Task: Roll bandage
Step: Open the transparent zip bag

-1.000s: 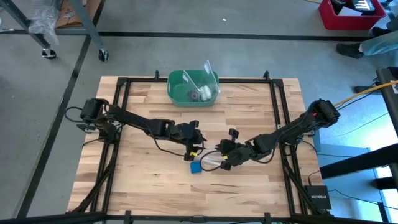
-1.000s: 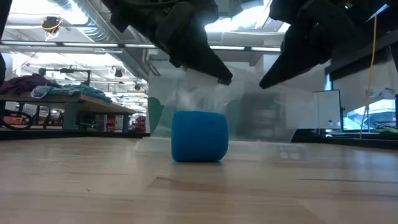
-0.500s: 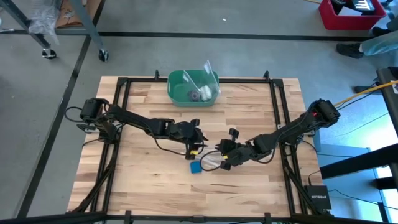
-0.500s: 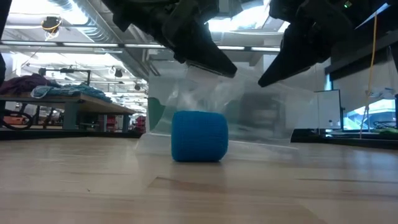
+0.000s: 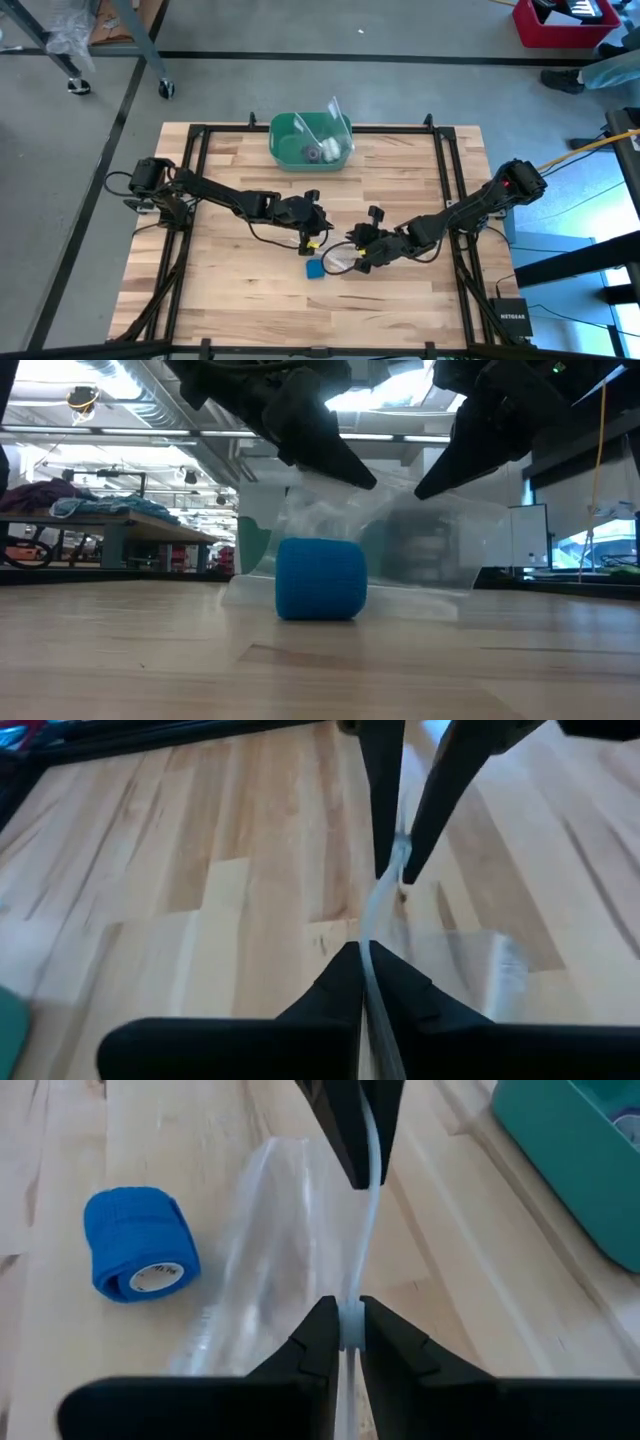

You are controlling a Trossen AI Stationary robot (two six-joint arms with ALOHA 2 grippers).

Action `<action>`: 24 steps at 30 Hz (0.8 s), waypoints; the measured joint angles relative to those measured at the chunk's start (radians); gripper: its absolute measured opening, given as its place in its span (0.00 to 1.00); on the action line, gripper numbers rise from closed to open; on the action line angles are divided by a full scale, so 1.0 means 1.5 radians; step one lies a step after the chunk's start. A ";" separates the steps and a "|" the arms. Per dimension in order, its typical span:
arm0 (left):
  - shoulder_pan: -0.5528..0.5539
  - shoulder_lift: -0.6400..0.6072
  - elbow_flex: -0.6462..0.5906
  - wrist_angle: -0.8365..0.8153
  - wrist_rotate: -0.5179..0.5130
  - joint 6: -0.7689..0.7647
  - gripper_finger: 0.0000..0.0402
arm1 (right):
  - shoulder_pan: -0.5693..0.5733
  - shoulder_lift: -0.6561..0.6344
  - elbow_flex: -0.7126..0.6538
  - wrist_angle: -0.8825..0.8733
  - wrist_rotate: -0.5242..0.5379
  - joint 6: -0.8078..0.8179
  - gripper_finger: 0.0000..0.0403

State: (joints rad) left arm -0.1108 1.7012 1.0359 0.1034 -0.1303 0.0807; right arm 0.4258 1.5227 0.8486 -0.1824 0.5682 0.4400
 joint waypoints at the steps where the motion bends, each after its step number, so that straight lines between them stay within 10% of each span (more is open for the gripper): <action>1: 0.000 -0.003 0.000 -0.007 -0.007 0.000 0.00 | 0.000 0.000 0.000 -0.001 0.000 0.000 0.10; 24: 0.013 -0.048 0.000 -0.146 -0.057 0.023 0.00 | 0.000 0.000 0.027 -0.187 -0.080 0.050 0.10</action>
State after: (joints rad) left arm -0.0907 1.6295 1.0363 -0.1158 -0.2162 0.1149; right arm 0.4259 1.5227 0.8893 -0.4629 0.4484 0.5153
